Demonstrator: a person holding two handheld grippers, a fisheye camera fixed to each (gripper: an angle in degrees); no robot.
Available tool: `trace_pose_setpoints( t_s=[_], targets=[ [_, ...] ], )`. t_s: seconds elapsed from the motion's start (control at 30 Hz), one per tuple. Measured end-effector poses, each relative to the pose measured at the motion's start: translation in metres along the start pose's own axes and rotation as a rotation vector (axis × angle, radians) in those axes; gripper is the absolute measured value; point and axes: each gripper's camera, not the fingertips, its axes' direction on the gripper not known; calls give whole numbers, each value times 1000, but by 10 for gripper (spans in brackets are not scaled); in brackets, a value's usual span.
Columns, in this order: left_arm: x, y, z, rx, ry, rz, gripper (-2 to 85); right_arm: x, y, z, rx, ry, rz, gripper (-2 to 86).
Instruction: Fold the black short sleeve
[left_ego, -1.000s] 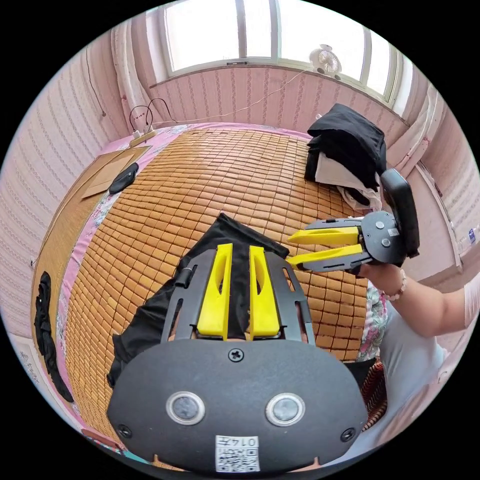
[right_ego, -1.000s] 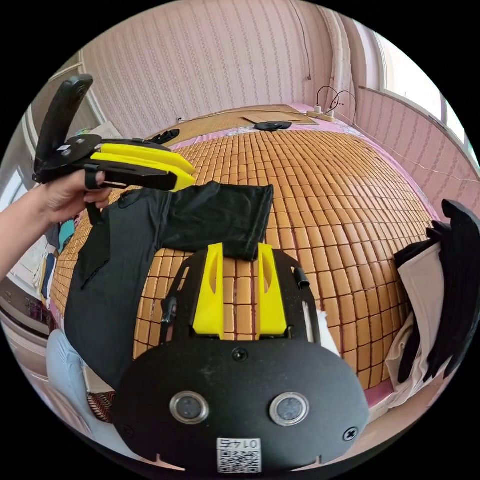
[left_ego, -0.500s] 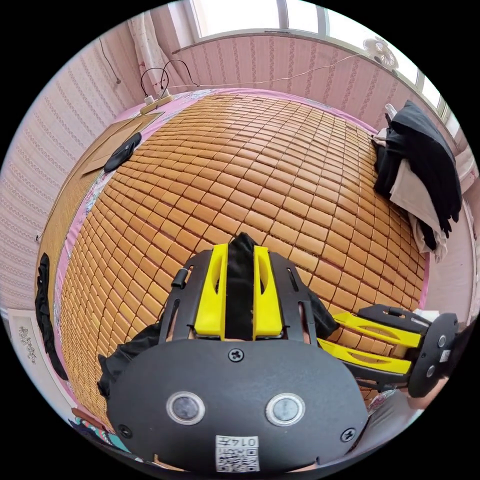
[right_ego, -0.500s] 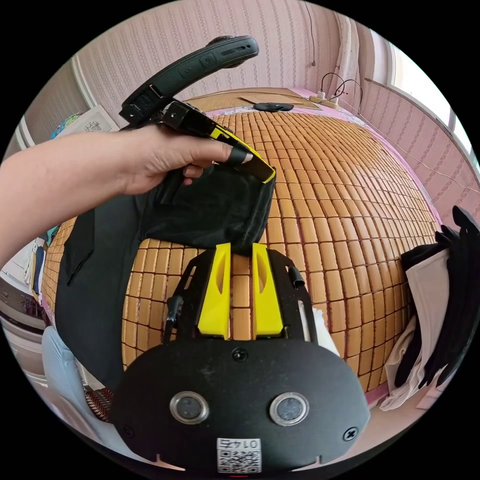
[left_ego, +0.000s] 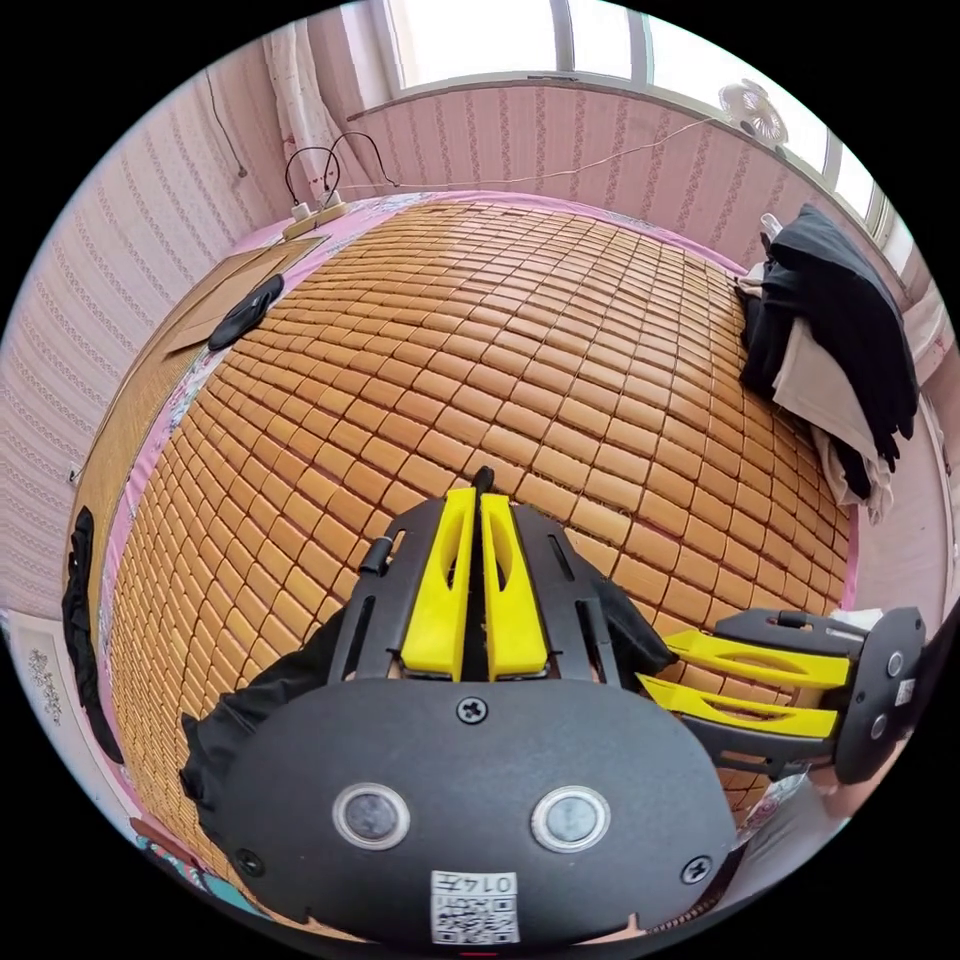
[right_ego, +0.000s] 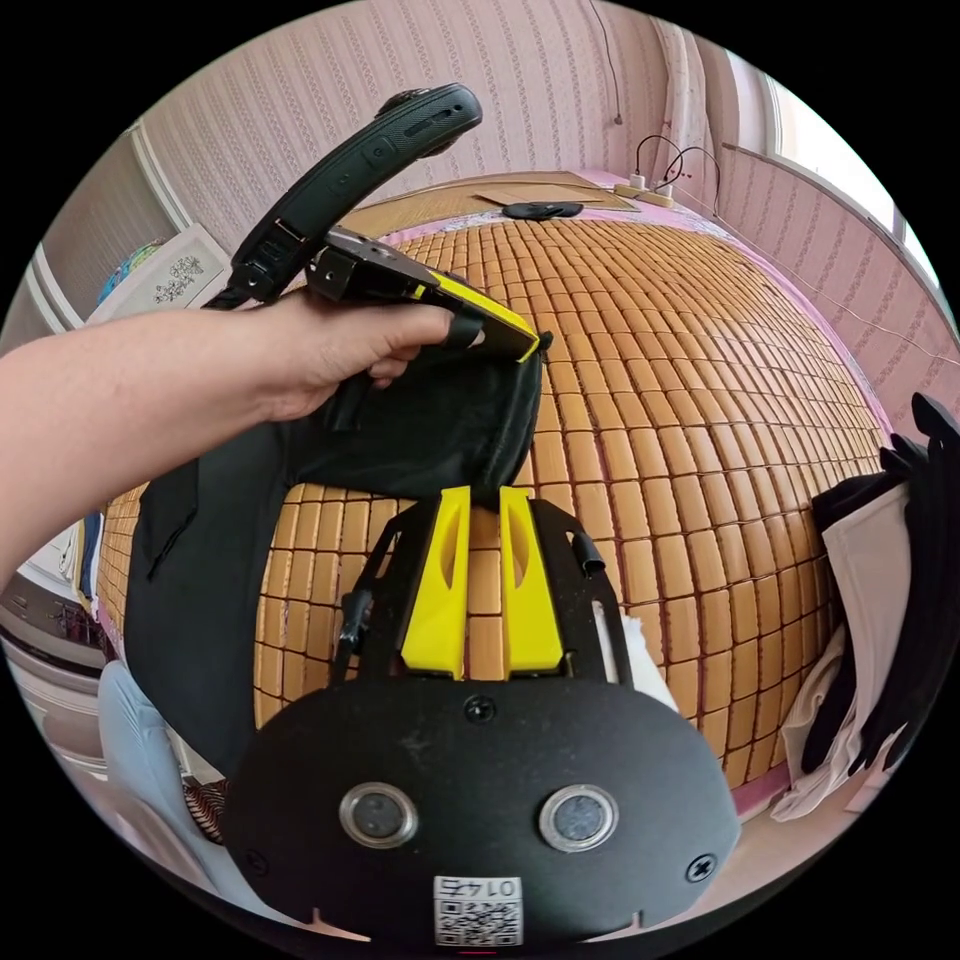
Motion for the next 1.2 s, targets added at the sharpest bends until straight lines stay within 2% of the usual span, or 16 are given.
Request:
trace_pose_setpoints(
  t_s=[0.3, 0.43, 0.57, 0.7, 0.83, 1.0, 1.2],
  targets=[
    [-25, 34, -48, 80, -48, 16, -10, -13, 1, -7, 85, 33, -58, 18],
    [-45, 70, -94, 156, -86, 2, -10, -19, 5, -25, 226, -87, -75, 16],
    [-86, 142, -163, 244, -71, -100, -10, -32, 5, -44, 322, -234, -85, 15],
    [-111, 249, -221, 291, -71, -168, -10, -72, 2, -64, 354, -322, -198, 15],
    [-112, 347, -221, 236, -107, -230, -10, -112, 2, -41, 225, -529, -315, 14],
    [-122, 443, -172, 182, -11, -412, -10, -159, 13, -1, 36, -495, -436, 15],
    [-132, 501, -137, 159, 100, -504, -7, -204, 33, 34, -138, -459, -569, 25]
  ],
)
